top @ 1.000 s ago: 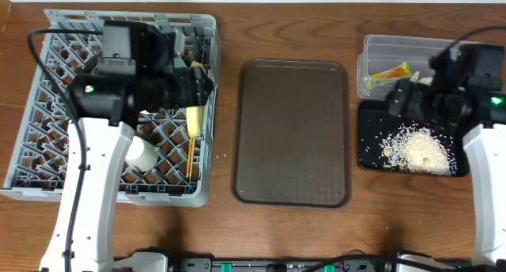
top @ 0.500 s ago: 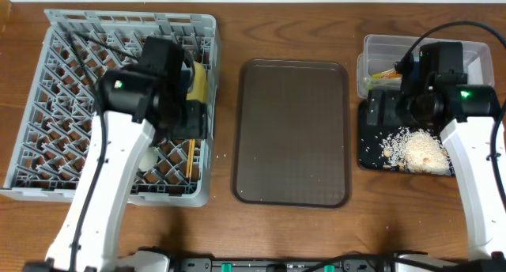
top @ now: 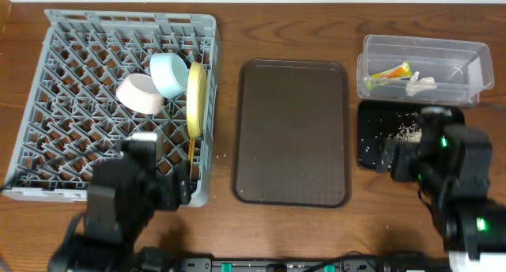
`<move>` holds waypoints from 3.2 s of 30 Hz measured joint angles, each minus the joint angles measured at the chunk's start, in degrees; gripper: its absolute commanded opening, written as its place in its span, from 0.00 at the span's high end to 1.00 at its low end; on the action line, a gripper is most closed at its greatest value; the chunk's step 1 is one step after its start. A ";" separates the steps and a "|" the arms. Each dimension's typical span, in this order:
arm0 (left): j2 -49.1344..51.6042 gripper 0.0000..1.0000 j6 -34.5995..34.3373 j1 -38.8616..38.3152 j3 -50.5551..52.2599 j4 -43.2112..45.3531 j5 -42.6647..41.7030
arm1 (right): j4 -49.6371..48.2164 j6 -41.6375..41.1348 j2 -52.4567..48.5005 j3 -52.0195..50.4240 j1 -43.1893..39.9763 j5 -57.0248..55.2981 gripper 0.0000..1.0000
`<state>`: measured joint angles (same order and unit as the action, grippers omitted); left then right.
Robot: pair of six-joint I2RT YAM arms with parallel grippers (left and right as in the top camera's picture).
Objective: Sort waste into correct bins and load items into the dishwasher
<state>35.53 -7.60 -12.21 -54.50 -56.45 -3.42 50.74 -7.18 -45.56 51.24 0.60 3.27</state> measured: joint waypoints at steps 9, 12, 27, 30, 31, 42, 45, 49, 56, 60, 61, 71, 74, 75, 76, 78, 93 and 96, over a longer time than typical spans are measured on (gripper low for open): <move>-8.68 0.10 0.13 -0.02 2.32 -1.57 0.70 | 12.33 -0.02 9.33 -1.29 0.00 -1.86 0.01; -8.59 0.10 0.13 0.00 2.32 -1.62 0.74 | 14.88 -0.02 9.31 -1.53 0.00 -1.97 0.01; -8.59 0.09 0.13 -0.02 2.32 -1.60 0.83 | 15.30 -0.02 11.96 -1.86 0.02 -1.90 0.01; -8.59 0.09 0.13 0.00 2.34 -1.64 0.81 | 4.35 0.24 18.01 -5.42 1.25 -1.77 0.01; -8.59 0.09 0.11 -0.02 2.36 -1.55 0.83 | -0.42 0.26 20.33 -7.58 1.75 -1.81 0.01; -8.52 0.09 0.13 -0.02 2.51 -1.64 0.81 | -38.97 0.48 44.19 -37.24 4.17 -1.66 0.01; -8.52 0.09 0.13 0.00 2.51 -1.66 0.81 | -52.02 0.48 44.74 -45.20 4.50 -1.81 0.01; -8.52 0.09 0.13 -0.02 2.51 -1.62 0.83 | -51.91 0.48 44.92 -49.99 4.87 -1.81 0.01; -8.52 0.09 0.13 -0.02 2.51 -1.62 0.83 | -46.80 0.48 44.83 -50.88 4.87 -1.84 0.01; -8.52 0.09 0.13 0.00 2.51 -1.62 0.83 | -46.80 0.48 44.83 -50.88 4.87 -1.84 0.01; -8.52 0.09 0.13 0.00 2.51 -1.62 0.83 | -46.77 0.48 44.83 -50.88 4.87 -1.84 0.01; -8.52 0.09 0.13 -0.02 2.51 -1.62 0.83 | -46.77 0.48 44.83 -50.88 4.87 -1.84 0.01; -8.52 0.09 0.13 0.00 2.51 -1.62 0.83 | -46.77 0.48 44.83 -50.88 4.87 -1.84 0.01; -8.52 0.09 0.13 -0.02 2.51 -1.62 0.83 | -46.80 0.48 44.83 -50.88 4.87 -1.84 0.01; -8.52 0.09 0.13 0.00 2.51 -1.62 0.83 | -46.77 0.48 44.83 -50.88 4.87 -1.84 0.01; -8.52 0.09 0.13 0.00 2.51 -1.62 0.83 | -46.77 0.48 44.83 -50.88 4.87 -1.84 0.01; -14.47 0.09 0.37 6.54 13.84 5.99 0.57 | -46.84 0.48 44.81 -50.88 4.87 -1.86 0.01; -19.50 0.09 0.37 8.76 22.58 13.35 -0.52 | -46.80 0.48 44.83 -50.88 4.87 -1.86 0.01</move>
<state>16.03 -7.22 -3.44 -31.92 -43.09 -3.95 3.95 -6.70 -0.73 0.36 5.48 1.41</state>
